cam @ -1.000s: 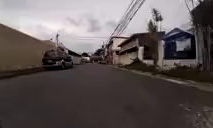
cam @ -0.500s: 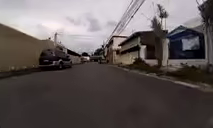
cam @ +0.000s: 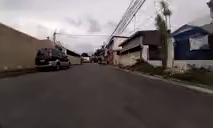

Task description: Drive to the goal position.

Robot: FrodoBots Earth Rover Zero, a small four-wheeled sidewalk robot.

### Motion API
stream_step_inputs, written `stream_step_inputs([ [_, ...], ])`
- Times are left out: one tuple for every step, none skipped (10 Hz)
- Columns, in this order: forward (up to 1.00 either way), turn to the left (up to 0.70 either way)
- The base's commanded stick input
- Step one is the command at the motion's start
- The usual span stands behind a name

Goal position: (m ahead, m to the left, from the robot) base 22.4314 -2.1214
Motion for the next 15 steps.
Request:
stream_step_inputs([
  [1.00, 0.00],
  [1.00, 0.00],
  [1.00, 0.00],
  [1.00, 0.00],
  [1.00, 0.00],
  [1.00, 0.00],
  [1.00, 0.00],
  [1.00, 0.00],
  [1.00, 0.00],
  [1.00, 0.00],
  [1.00, 0.00],
  [1.00, 0.00],
  [1.00, 0.00],
  [1.00, 0.00],
  [1.00, 0.00],
])
